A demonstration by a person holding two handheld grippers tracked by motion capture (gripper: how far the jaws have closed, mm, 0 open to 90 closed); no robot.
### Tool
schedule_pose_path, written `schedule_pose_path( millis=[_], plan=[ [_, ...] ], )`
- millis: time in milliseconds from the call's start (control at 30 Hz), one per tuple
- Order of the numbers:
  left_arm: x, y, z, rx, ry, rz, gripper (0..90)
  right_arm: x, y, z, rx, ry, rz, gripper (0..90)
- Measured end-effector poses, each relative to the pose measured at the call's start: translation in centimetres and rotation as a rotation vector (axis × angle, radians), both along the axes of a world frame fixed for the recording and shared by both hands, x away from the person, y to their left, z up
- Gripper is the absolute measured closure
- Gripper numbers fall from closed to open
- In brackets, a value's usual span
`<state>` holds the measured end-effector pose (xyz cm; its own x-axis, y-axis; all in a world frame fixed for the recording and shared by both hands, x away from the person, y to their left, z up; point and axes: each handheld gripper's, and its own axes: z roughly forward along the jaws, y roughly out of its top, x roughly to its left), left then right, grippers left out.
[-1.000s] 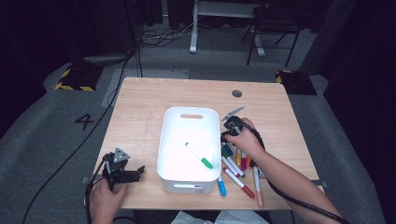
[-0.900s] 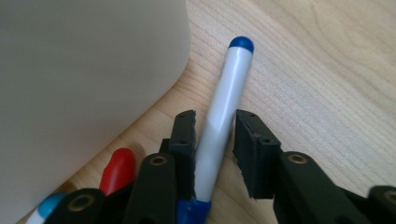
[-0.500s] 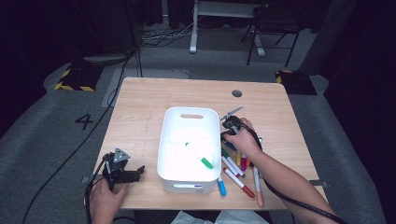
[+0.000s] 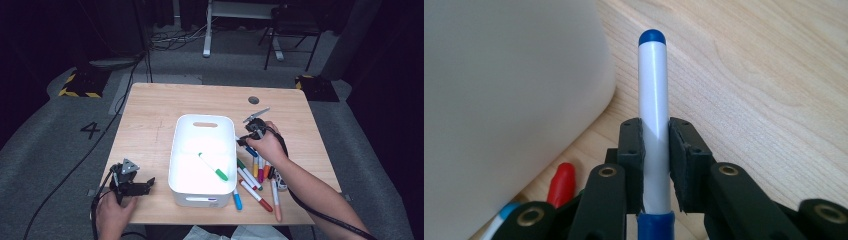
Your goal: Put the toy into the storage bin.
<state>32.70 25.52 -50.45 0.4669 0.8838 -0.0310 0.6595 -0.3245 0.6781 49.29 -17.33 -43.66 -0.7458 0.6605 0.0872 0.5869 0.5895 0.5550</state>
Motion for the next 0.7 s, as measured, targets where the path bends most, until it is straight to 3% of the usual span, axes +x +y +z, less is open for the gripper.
schedule_pose_path(
  millis=[233,500,700],
  plan=[
    [0.0,0.0,0.0,0.000,0.000,0.000,11.6,-1.0,-0.7,2.2,0.033,-0.017,0.031,76.9],
    [0.0,0.0,0.0,0.000,0.000,0.000,11.6,-2.5,-2.0,4.7,0.084,-0.036,0.029,76.9],
    [0.0,0.0,0.0,0.000,0.000,0.000,11.6,-3.3,-2.5,6.6,0.088,-0.071,0.059,76.9]
  ],
)
